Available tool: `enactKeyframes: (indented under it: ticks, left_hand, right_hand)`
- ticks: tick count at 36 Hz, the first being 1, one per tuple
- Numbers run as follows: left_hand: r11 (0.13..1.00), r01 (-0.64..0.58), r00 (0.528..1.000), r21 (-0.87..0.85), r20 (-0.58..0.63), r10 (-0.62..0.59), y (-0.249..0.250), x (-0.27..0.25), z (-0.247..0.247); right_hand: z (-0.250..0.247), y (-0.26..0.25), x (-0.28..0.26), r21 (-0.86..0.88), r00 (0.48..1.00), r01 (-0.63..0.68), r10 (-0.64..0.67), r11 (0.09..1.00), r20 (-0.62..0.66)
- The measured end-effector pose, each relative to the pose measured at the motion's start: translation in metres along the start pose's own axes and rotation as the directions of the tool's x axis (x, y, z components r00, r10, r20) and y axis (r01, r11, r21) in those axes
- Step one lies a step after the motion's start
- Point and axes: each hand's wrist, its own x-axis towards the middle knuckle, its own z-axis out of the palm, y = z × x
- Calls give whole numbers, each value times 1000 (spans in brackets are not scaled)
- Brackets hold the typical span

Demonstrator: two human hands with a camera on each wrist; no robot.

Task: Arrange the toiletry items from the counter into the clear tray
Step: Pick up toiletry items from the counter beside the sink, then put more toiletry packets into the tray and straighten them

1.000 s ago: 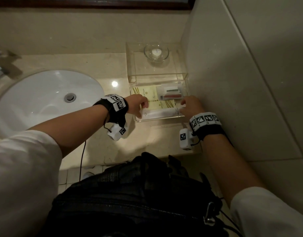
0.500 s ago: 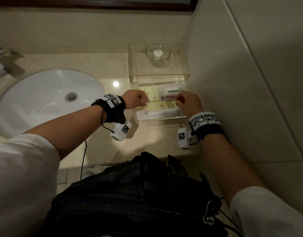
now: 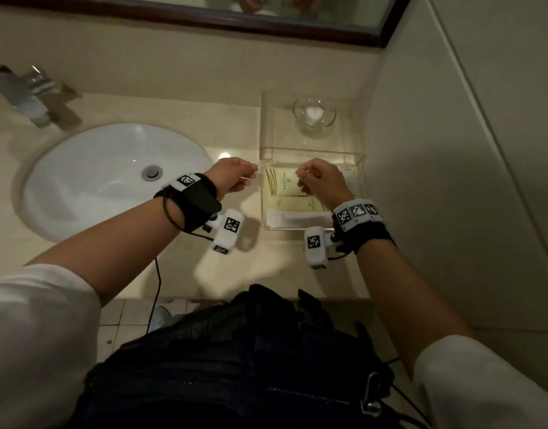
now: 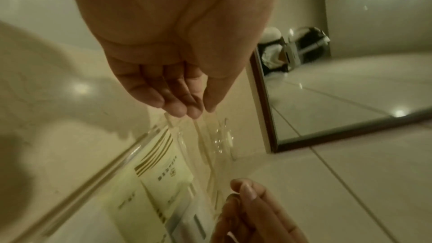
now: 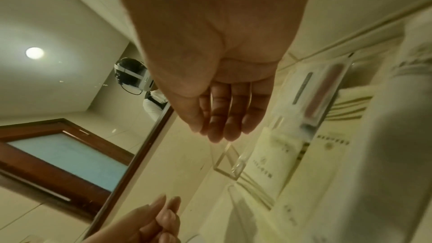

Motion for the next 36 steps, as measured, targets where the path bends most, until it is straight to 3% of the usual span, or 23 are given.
enactKeyframes:
  ticks: [6,15,28,36]
  left_hand:
    - [951,125,989,-282,-45,-144,-3,-7,-38]
    - [895,113,968,-432,-154,-197,-18,-26,-124]
    - [873,31,931,-488,-303,-203,-74,-88,-340]
    - [904,25,815,-427,-514,-266,-127,-131,-483]
  right_hand:
    - [32,-29,9,26,999,11,-13,1000,45]
    - [111,-81,24,6,990,8,-9,1000,144]
    - [335,-184,36,-138,920,137,-74,981,385]
    - [487,-249,31,-269,819,282,-85,921,568]
